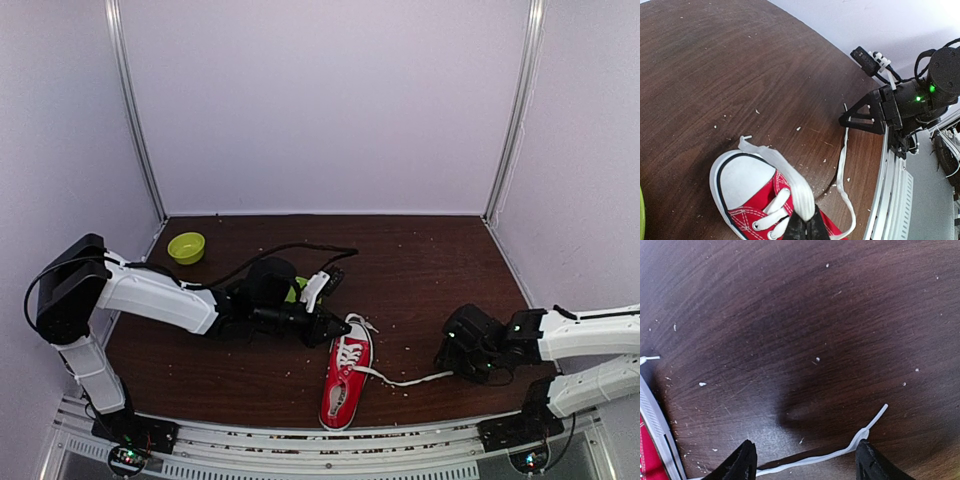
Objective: Tie the shoes
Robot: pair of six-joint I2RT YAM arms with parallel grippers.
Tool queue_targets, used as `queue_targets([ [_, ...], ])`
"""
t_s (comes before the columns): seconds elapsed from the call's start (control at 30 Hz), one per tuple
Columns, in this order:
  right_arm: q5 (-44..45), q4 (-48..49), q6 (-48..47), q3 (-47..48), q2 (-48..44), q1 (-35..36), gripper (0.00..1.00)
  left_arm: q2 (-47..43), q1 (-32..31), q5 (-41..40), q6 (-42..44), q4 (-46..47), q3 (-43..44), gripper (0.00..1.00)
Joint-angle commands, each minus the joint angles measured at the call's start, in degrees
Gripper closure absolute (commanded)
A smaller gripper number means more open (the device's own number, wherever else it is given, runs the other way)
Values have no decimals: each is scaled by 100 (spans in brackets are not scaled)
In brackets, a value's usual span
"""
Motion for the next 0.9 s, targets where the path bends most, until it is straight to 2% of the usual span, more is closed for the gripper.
queue_targets([
  [0.0, -47, 24, 46, 199, 191, 71, 32, -84, -21, -23, 24, 150, 16, 100],
  [0.27, -46, 401, 83, 110, 332, 77, 32, -61, -21, -50, 18, 102, 42, 100],
  [0.47, 292, 733, -341, 547, 1019, 76, 35, -67, -21, -67, 21, 59, 34, 100],
  [0.67, 440, 384, -893, 1423, 1906, 134, 40, -118, -21, -143, 18, 21, 9, 100],
  [0.87, 910, -787, -707, 1750, 2149, 614, 42, -66, -21, -112, -6, 4, 47, 100],
])
